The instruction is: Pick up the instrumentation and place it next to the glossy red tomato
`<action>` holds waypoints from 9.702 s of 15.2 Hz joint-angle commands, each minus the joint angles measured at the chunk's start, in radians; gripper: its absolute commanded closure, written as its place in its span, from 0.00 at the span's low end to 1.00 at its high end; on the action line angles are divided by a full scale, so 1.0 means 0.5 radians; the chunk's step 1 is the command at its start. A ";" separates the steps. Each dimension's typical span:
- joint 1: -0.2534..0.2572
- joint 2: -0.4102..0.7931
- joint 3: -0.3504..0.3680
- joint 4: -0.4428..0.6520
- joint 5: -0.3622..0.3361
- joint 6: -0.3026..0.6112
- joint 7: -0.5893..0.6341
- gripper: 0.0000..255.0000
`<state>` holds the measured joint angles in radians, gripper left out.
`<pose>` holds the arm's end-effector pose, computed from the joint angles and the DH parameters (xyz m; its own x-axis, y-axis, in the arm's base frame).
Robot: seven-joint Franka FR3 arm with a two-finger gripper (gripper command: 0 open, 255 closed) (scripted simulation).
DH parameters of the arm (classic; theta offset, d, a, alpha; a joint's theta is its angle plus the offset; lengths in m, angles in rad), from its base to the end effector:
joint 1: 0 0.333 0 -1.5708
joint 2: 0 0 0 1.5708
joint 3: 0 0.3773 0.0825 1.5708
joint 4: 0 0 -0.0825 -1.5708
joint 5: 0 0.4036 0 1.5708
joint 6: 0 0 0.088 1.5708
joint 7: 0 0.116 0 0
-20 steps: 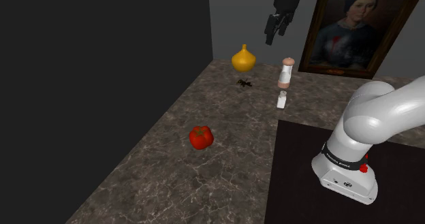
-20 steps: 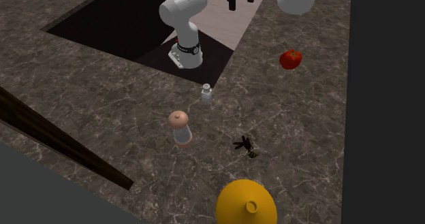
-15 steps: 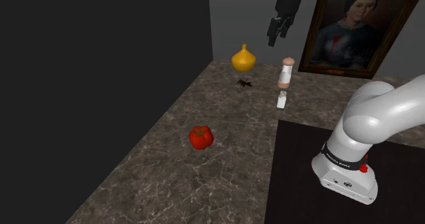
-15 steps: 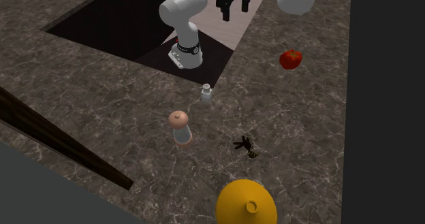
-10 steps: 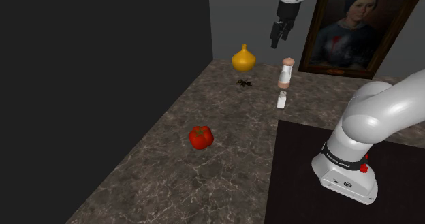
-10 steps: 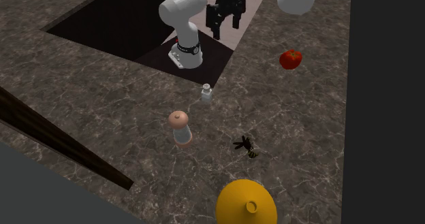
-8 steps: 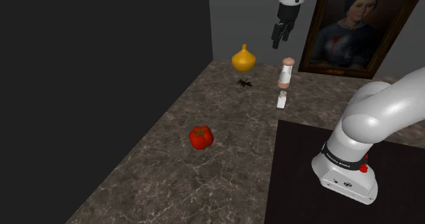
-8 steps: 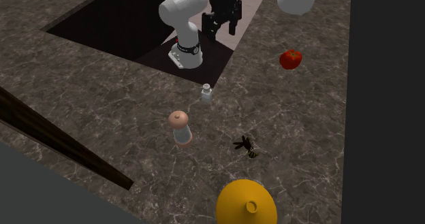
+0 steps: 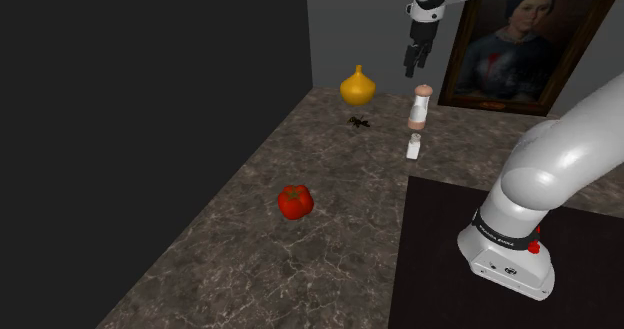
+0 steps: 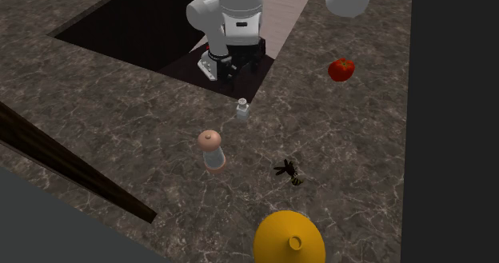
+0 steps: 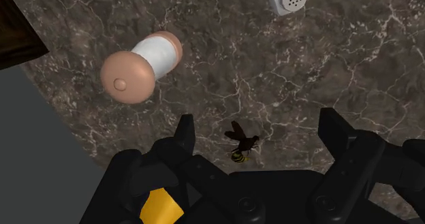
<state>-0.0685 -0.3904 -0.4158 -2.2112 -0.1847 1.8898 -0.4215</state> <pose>0.3792 -0.2436 0.5664 0.9994 0.0172 0.0288 0.0161 -0.9991 0.0384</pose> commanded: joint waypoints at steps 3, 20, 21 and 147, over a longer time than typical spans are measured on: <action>-0.010 0.263 -0.158 0.142 0.054 0.055 -0.214 0.00; -0.160 1.104 -0.408 0.475 0.439 0.306 -0.815 0.00; -0.162 1.109 -0.407 0.465 0.443 0.321 -0.818 0.00; 1.179 1.724 0.952 2.275 0.407 -0.841 1.903 1.00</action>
<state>0.5068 0.4270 0.0553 -1.1355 0.0219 1.4862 0.5111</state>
